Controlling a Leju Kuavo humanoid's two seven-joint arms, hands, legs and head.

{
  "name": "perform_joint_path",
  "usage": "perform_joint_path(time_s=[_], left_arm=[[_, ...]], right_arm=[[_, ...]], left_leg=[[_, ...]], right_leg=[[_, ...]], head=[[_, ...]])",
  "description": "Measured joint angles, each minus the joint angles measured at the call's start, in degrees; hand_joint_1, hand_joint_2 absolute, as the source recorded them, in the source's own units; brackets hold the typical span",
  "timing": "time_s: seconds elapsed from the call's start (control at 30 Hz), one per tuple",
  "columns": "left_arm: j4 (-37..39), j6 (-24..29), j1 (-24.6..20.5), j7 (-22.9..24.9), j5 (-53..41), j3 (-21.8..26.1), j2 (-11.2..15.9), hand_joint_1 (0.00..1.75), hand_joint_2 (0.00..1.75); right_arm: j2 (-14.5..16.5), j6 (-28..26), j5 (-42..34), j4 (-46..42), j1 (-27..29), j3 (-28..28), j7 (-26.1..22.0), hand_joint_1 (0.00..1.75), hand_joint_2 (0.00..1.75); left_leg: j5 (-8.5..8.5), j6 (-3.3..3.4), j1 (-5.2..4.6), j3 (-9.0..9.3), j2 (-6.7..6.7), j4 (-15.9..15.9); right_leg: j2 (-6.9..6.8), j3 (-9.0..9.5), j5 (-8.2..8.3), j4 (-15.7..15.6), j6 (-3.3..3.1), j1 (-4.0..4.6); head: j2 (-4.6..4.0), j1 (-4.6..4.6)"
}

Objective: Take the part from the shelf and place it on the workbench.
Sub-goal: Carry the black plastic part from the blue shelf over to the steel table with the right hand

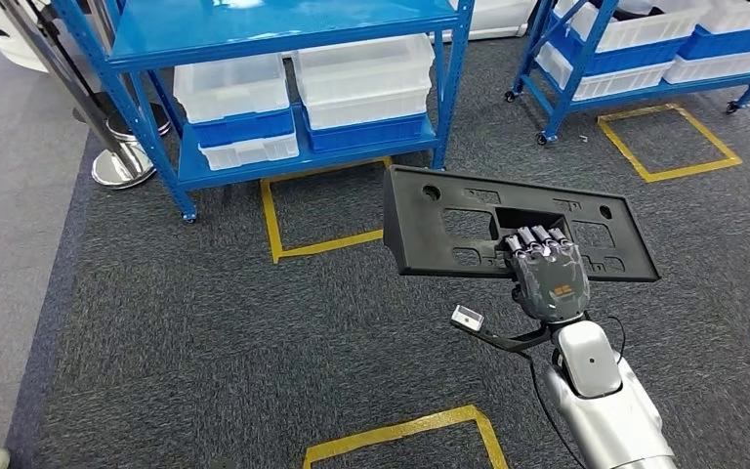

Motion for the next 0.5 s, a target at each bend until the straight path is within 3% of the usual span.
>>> perform_joint_path(time_s=[0.07, 0.13, 0.2, 0.27, 0.3, 0.33, 0.43, 0.5], left_arm=[[0.0, 0.0, -0.1, 0.1, 0.0, 0.0, -0.1, 0.0, 1.75], [0.0, 0.0, -0.3, 0.1, 0.0, 0.0, -0.3, 0.0, 1.75], [0.0, -0.1, -0.3, 0.1, -0.1, 0.0, -0.4, 0.0, 1.75], [0.0, -0.2, -0.2, 0.1, -0.2, 0.0, -0.4, 0.0, 1.75], [0.0, -0.2, -0.2, 0.1, -0.3, 0.0, -0.5, 0.0, 1.75], [0.0, -0.3, -0.2, 0.2, -0.5, 0.0, -0.6, 0.0, 1.75], [0.0, -0.3, -0.3, 0.4, -1.0, 0.0, -1.0, 0.0, 1.75], [0.0, -0.3, -0.4, 0.5, -1.3, 0.0, -1.2, 0.0, 1.75]], right_arm=[[-0.2, 0.0, 0.0, 0.0, 0.0, 0.0, 0.0, 1.73, 1.75], [-0.4, 0.0, 0.1, 0.0, -0.1, 0.0, 0.1, 1.73, 1.75], [-0.6, 0.0, 0.5, 0.0, -0.3, 0.0, 0.6, 1.73, 1.75], [-1.0, 0.0, 1.0, 0.1, -0.4, 0.3, 2.3, 1.73, 1.75], [-1.6, 0.0, 1.2, 0.2, -0.5, 0.7, 4.0, 1.73, 1.75], [-2.5, 0.0, 1.3, 0.3, -0.8, 1.5, 6.3, 1.73, 1.75], [-6.8, 0.0, 1.4, 1.2, -4.1, 7.2, 15.5, 1.73, 1.75], [-10.0, 0.0, 1.4, 2.0, -7.4, 12.9, 21.2, 1.73, 1.75]], left_leg=[[0.59, 0.4, 0.0, 0.0, 1.17, -0.4], [1.44, 1.26, 0.18, -0.05, 2.62, -1.1], [2.0, 1.93, 0.09, -0.47, 4.13, -1.4], [2.16, 2.16, -0.14, -1.02, 5.64, -1.3], [2.19, 2.18, -0.2, -1.24, 6.34, -1.2], [2.19, 2.15, -0.23, -1.44, 6.98, -1.0], [1.83, 1.74, -0.5, -1.86, 8.96, -0.2], [1.57, 1.26, -0.87, -2.01, 10.2, 0.2]], right_leg=[[1.02, -0.32, 0.62, -0.3, 0.92, -0.18], [-0.58, -1.17, -0.47, 1.0, 1.29, -0.01], [-3.81, -3.83, -4.26, 6.9, 1.35, 0.14], [-5.18, -6.64, -7.45, 14.0, 1.66, 0.05], [-5.41, -6.93, -7.66, 15.3, 1.79, 0.03], [-5.63, -6.09, -6.89, 14.5, 1.85, 0.02], [-8.01, 0.37, -2.95, 3.7, 1.32, 0.43], [-8.83, 2.11, -2.27, 0.0, 0.64, 0.91]], head=[[0.0, -0.01], [0.0, 0.11], [0.0, 0.31], [0.0, 0.38], [0.0, 0.37], [0.0, 0.38], [0.0, 0.38], [0.0, 0.36]])
